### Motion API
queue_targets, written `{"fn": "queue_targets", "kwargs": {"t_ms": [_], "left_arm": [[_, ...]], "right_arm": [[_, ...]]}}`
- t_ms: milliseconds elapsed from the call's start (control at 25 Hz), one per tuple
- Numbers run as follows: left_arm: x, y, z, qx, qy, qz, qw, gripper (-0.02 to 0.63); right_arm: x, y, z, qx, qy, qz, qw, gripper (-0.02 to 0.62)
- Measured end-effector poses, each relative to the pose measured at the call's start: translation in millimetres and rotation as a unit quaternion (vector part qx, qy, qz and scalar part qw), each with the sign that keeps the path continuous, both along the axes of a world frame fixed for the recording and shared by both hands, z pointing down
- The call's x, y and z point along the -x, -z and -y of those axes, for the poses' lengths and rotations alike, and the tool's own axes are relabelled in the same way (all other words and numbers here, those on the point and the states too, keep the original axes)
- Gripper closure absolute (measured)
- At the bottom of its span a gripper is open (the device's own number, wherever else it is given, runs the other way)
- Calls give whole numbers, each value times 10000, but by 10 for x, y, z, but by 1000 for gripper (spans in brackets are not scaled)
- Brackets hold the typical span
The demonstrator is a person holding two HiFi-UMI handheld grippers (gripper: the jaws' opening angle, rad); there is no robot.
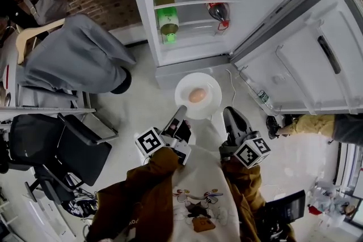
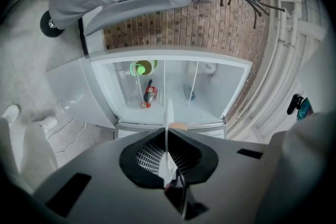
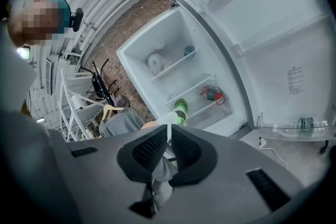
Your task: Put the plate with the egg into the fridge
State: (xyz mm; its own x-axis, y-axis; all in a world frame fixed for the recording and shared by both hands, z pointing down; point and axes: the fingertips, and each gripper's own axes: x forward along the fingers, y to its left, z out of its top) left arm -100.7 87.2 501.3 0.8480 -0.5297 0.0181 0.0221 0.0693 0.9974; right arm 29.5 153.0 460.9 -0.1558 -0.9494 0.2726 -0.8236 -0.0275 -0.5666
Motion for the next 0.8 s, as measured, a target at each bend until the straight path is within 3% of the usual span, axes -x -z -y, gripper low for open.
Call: {"fn": "queue_targets", "kwargs": {"t_ms": [120,280,560,800], "left_arm": [[-68,-22,99,-88,30,72,9999,588],[-188,32,177,-146,26,65,9999,588],[-436,142,557,-328,91,362,9988,588],[-647,179,915,-437,279,434,9977,588]], "right_arm": [[-80,-60,132,-63,15,194,9998,586],[-151,-98,341,-159,180,767,9968,494],[-404,-93,809,-217,313,1482,9882,489],[-590,-93,1184,-208,571,1616,9850,489]]}}
